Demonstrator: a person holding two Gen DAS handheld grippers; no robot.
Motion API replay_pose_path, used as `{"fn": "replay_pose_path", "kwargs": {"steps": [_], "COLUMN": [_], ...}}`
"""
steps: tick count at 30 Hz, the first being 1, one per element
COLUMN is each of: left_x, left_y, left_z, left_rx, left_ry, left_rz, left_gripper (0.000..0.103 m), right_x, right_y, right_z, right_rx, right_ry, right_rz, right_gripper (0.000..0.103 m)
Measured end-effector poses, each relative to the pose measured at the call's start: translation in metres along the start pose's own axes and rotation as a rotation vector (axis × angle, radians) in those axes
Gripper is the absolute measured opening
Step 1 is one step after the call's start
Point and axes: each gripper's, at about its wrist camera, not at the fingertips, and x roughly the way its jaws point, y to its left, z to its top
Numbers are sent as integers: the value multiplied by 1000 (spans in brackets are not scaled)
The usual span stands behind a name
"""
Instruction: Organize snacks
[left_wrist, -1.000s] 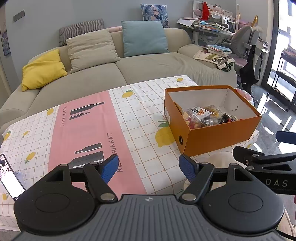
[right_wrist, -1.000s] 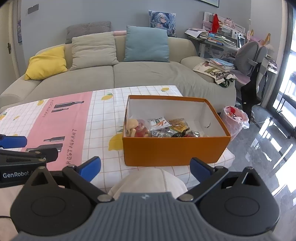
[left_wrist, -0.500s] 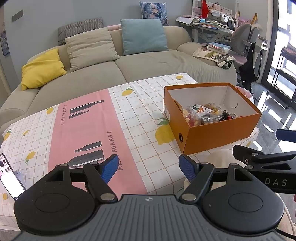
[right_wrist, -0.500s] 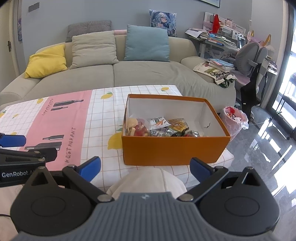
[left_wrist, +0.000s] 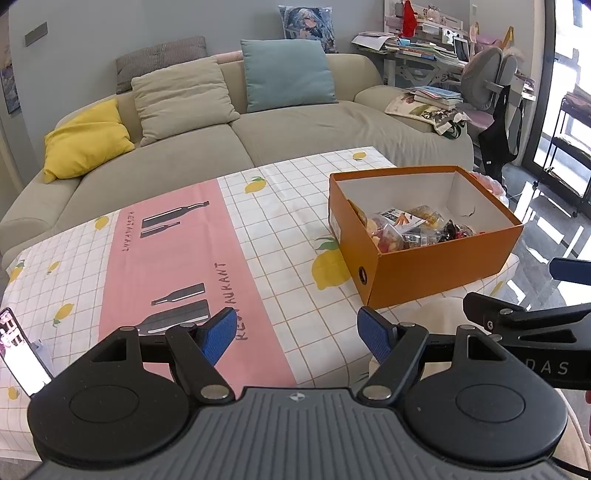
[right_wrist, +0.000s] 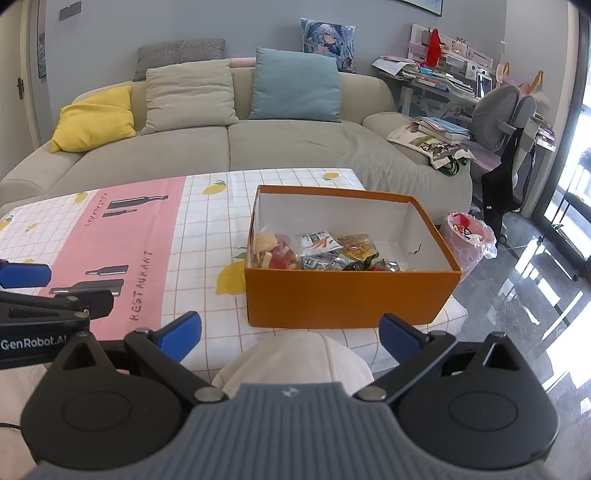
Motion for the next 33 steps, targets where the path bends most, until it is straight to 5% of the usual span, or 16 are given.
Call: {"fn": "replay_pose_path", "kwargs": {"steps": [33], "left_x": [-2], "left_y": [3], "left_z": [0], "left_rx": [2], "left_ry": [-3], "left_rz": [-8], "left_gripper": [87], "right_x": [3], "right_y": [-2], "right_z": [-1], "right_rx": [-7], "right_ry": [11], "right_rz": [5], "right_gripper": [100]}}
